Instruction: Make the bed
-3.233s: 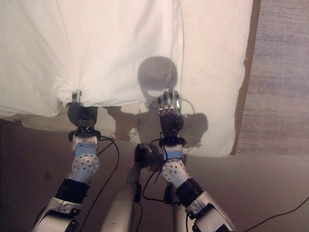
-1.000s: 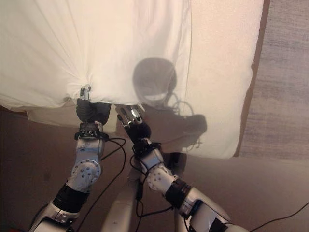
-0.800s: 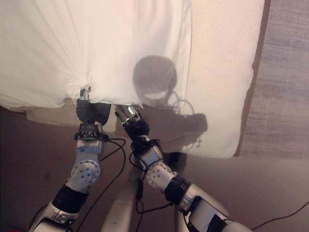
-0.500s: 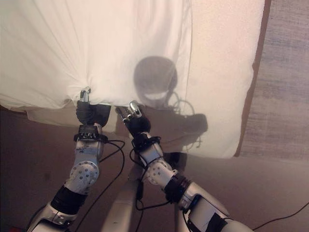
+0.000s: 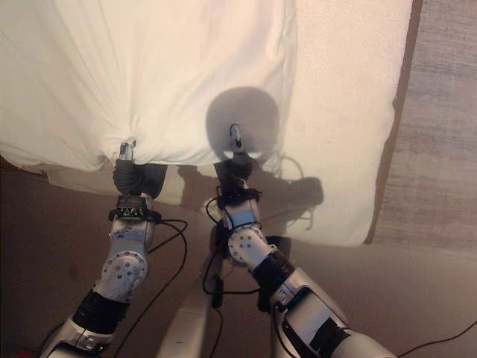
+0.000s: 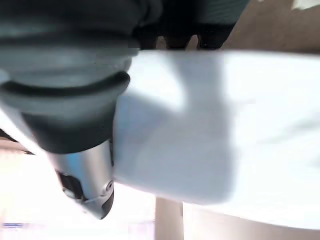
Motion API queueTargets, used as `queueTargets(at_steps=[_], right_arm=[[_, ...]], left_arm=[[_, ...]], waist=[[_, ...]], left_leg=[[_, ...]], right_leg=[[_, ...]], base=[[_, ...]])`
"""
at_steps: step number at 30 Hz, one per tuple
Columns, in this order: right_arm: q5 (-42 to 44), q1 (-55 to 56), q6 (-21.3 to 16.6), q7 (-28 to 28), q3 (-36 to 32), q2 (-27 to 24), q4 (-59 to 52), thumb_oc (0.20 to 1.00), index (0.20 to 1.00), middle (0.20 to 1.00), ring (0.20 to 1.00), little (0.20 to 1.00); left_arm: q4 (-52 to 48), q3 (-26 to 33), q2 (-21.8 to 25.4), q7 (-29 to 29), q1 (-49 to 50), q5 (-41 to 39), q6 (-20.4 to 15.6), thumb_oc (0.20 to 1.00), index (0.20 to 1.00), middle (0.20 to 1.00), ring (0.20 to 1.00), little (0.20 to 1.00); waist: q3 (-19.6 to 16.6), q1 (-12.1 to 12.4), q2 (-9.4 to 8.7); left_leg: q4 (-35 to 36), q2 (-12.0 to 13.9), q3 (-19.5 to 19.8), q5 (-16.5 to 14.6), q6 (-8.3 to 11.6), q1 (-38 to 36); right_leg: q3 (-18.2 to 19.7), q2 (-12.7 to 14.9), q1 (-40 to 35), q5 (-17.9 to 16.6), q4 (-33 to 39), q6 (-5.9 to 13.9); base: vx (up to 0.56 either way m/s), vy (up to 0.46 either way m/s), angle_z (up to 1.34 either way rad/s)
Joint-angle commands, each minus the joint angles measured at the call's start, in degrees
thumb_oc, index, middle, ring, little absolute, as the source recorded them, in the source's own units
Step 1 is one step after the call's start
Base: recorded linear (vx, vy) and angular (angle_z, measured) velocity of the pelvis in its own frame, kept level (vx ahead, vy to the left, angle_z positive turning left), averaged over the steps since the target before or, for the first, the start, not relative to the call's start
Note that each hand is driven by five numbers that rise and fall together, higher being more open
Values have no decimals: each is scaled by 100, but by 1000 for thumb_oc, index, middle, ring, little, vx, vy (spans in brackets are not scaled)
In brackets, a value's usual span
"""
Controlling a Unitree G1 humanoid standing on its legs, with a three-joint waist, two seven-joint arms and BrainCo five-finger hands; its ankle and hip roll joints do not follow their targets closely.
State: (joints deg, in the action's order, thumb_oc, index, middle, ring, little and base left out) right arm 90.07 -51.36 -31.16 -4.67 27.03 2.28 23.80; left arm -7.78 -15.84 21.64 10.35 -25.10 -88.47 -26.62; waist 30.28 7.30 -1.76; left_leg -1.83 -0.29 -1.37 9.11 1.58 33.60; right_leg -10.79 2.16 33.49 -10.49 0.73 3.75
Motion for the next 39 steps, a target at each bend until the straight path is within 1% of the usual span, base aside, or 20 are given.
queueTargets(at_steps=[1, 2, 4, 5, 6, 7, 8, 9, 10, 11, 12, 19, 21, 22, 23, 25, 27, 28, 31, 39], right_arm=[[-53, -421, -534, -136, -655, 98, -81, 1000, 1000, 1000, 1000, 1000], [-159, -478, -480, -280, -712, 47, 74, 1000, 1000, 1000, 1000, 1000], [-335, -545, -366, -426, -722, -49, 192, 1000, 1000, 1000, 1000, 1000], [-341, -559, -365, -435, -727, -47, 191, 1000, 1000, 1000, 1000, 1000], [-531, -526, -201, -506, -627, -179, 290, 351, 351, 351, 351, 351], [-537, -536, -202, -515, -629, -179, 287, 200, 200, 200, 200, 200], [-865, -432, -19, -648, -510, -376, 231, 200, 200, 200, 200, 200], [-871, -428, -18, -655, -508, -377, 224, 200, 200, 200, 200, 200], [-953, -385, 21, -655, -416, -438, 128, 200, 200, 200, 200, 200], [-1079, -227, 132, -598, -292, -561, -10, 200, 200, 200, 200, 200], [-1080, -229, 131, -603, -293, -561, -11, 200, 200, 200, 200, 200], [-1572, 385, 546, -296, 199, -1157, -586, 200, 200, 200, 200, 200], [-1784, 606, 681, -286, 198, -1410, -783, 200, 200, 200, 200, 200], [-1921, 885, 760, -229, 112, -1571, -968, 200, 200, 200, 200, 200], [-1925, 890, 762, -232, 111, -1574, -973, 200, 200, 200, 200, 200], [-2112, 1148, 845, -305, 12, -1688, -1061, 200, 200, 200, 200, 200], [-2161, 1347, 866, -305, -141, -1671, -1000, 200, 200, 200, 200, 200], [-2200, 1549, 905, -366, -336, -1649, -981, 200, 200, 200, 200, 200], [-2192, 1718, 921, -367, -481, -1579, -916, 200, 200, 200, 200, 200], [-1964, 1993, 995, -336, -790, -1242, -694, 200, 200, 200, 200, 200]], left_arm=[[-1083, -73, 247, -385, 1132, 653, -29, 200, 200, 200, 200, 200], [-1066, -83, 287, -368, 1136, 742, -12, 200, 200, 200, 200, 200], [-1030, -94, 319, -356, 1092, 849, -10, 200, 200, 200, 200, 200], [-1028, -91, 322, -353, 1081, 851, -8, 200, 200, 200, 200, 200], [-984, -111, 366, -333, 1042, 1004, 7, 200, 200, 200, 200, 200], [-984, -107, 367, -330, 1032, 1006, 9, 200, 200, 200, 200, 200], [-938, -96, 407, -285, 982, 1136, 10, 200, 200, 200, 200, 200], [-939, -96, 404, -283, 982, 1138, 10, 200, 200, 200, 200, 200], [-901, -73, 406, -252, 938, 1202, -8, 200, 200, 200, 200, 200], [-819, -18, 375, -198, 887, 1330, -23, 200, 200, 200, 200, 200], [-817, -18, 375, -197, 883, 1330, -21, 200, 200, 200, 200, 200], [-344, 252, 288, 83, 651, 1927, -62, 200, 200, 200, 200, 200], [-58, 442, 313, 269, 562, 2329, -32, 200, 200, 200, 200, 200], [263, 588, 243, 382, 466, 2526, 54, 200, 200, 200, 200, 200], [266, 586, 240, 384, 464, 2528, 53, 200, 200, 200, 200, 200], [608, 792, 227, 524, 373, 2689, 63, 200, 200, 200, 200, 200], [915, 1004, 216, 619, 257, 2830, 83, 200, 200, 200, 200, 200], [1082, 1223, 208, 680, 239, 2846, 100, 200, 200, 200, 200, 200], [1272, 1459, 219, 732, 280, 2904, 102, 200, 200, 200, 200, 200], [1885, 1982, 93, 707, 491, 2643, 65, 200, 200, 200, 200, 200]], waist=[[-53, 21, 316], [-49, 7, 298], [-49, 7, 293], [-53, 30, 310], [-49, 2, 283], [-53, 22, 302], [-49, -21, 269], [-49, -23, 272], [-54, -16, 270], [-49, -71, 233], [-54, -48, 258], [-143, -149, 183], [-216, -192, 147], [-305, -230, 147], [-304, -231, 149], [-381, -253, 177], [-417, -273, 217], [-454, -286, 240], [-543, -286, 256], [-846, -238, 305]], left_leg=[[-217, -489, -139, -770, -290, -30], [-260, -512, -198, -638, -312, 62], [-264, -510, -190, -637, -312, 62], [-244, -492, -132, -782, -291, -30], [-273, -511, -184, -628, -306, 69], [-255, -492, -126, -773, -285, -24], [-280, -504, -167, -618, -302, 72], [-281, -504, -165, -618, -302, 73], [-274, -479, -106, -764, -280, -19], [-326, -504, -169, -629, -305, 69], [-312, -481, -113, -789, -284, -34], [-454, -468, -129, -838, -283, -70], [-478, -449, -139, -843, -273, -123], [-500, -439, -129, -829, -270, -198], [-499, -441, -128, -829, -270, -201], [-504, -442, -82, -828, -287, -360], [-531, -469, -31, -830, -284, -534], [-584, -478, -28, -695, -288, -647], [-612, -460, 24, -721, -265, -901], [-585, -365, 201, -898, -196, -2028]], right_leg=[[445, 269, -51, -39, -128, 457], [429, 295, 30, -154, -129, 420], [428, 292, 26, -157, -124, 417], [452, 263, -54, -44, -119, 452], [425, 290, 29, -160, -124, 412], [448, 260, -52, -46, -120, 447], [434, 294, 35, -154, -132, 401], [432, 294, 34, -153, -133, 401], [458, 262, -41, -32, -142, 433], [460, 290, 38, -140, -176, 392], [479, 255, -53, -18, -175, 427], [537, 243, -61, 74, -365, 380], [551, 233, -78, 174, -510, 350], [583, 216, -84, 392, -796, 280], [582, 218, -82, 400, -806, 280], [617, 220, -78, 680, -1263, 214], [636, 226, -174, 906, -1597, 155], [626, 210, -288, 994, -1809, 47], [670, 141, -536, 1197, -1997, -8], [455, 75, -1580, 1576, -2044, -39]], base=[[-49, -7, -5], [16, -3, -8], [18, -13, -6], [0, 0, 0], [84, 0, 1], [-63, -38, 2], [7, -18, 3], [6, -28, 4], [-3, -18, 4], [76, -8, 3], [0, 0, 0], [8, -6, 0], [-3, -26, -1], [1, -36, 0], [-2, -43, 3], [-2, -27, 9], [-35, -48, 10], [-64, -47, 9], [12, -64, 9], [100, -98, -3]])
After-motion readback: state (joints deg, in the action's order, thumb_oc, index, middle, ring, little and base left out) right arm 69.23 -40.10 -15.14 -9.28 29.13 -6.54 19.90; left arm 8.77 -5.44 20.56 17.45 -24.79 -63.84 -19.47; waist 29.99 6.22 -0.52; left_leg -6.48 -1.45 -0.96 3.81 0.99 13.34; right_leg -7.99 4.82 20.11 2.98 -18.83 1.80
